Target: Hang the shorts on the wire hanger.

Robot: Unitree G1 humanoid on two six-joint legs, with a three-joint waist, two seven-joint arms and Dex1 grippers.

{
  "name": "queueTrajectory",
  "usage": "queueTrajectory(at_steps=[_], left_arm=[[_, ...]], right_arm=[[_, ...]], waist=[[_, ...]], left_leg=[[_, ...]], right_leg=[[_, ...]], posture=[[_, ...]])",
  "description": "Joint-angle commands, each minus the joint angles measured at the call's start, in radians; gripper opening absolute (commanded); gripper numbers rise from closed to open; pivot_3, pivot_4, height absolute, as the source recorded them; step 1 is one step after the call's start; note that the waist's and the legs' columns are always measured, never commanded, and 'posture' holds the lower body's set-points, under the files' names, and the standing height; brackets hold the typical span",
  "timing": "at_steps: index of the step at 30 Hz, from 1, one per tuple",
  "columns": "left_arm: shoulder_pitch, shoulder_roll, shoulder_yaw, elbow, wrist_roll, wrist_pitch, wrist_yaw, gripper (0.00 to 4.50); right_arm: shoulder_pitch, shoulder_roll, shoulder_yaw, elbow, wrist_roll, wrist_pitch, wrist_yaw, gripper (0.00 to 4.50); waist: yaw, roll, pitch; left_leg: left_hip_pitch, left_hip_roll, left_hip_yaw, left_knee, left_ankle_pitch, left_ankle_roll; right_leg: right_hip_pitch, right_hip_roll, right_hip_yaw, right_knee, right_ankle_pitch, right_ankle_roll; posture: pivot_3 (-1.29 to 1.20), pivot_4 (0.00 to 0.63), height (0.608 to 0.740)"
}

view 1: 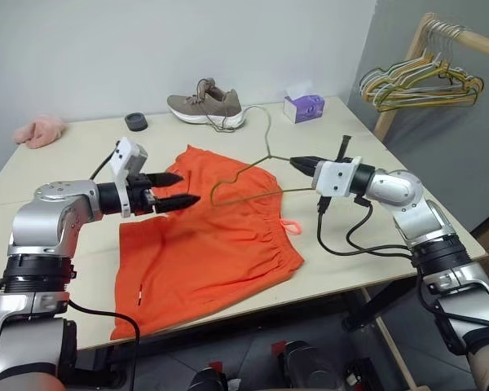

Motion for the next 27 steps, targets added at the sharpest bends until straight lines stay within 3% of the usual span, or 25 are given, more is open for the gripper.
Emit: queueTrajectory(at_steps=[1,13,17,27], left_arm=[[-0.001,0.02,-0.016,-0.025,0.008,-0.008,-0.044,4.5],[0.078,0.024,-0.105,-0.088,0.051,-0.047,-0.125,4.5],[0.065,0.006,-0.1,-0.069,0.056,-0.057,-0.107,3.63],[0.07,-0.02,-0.09,-0.088,0.042,-0.06,-0.095,0.44]], right_arm=[[-0.03,0.012,0.005,-0.064,0.026,-0.052,0.03,0.02],[-0.037,0.055,0.002,-0.11,0.059,-0.05,0.072,0.02],[-0.027,0.061,0.002,-0.136,0.074,-0.034,0.081,0.0],[0.013,0.07,0.012,-0.195,0.096,-0.012,0.097,0.0]], waist=[[0.002,0.0,0.0],[0.004,0.0,0.0],[0.004,0.0,0.0],[0.005,0.0,0.0]], left_leg=[[0.0,0.0,0.0,0.0,0.0,0.0],[0.0,0.0,-0.001,0.0,0.0,0.0],[0.0,0.0,-0.001,0.0,0.0,0.0],[0.0,0.0,-0.001,0.0,0.0,0.0]], right_leg=[[0.0,0.0,0.0,0.0,0.0,0.0],[0.0,0.0,0.0,0.001,0.0,0.0],[0.0,0.0,0.0,0.001,0.0,0.0],[0.0,0.0,0.0,0.001,0.0,0.0]], posture=[[-0.2,0.036,0.74],[-0.2,0.04,0.74],[-0.2,0.041,0.74],[-0.2,0.041,0.74]])
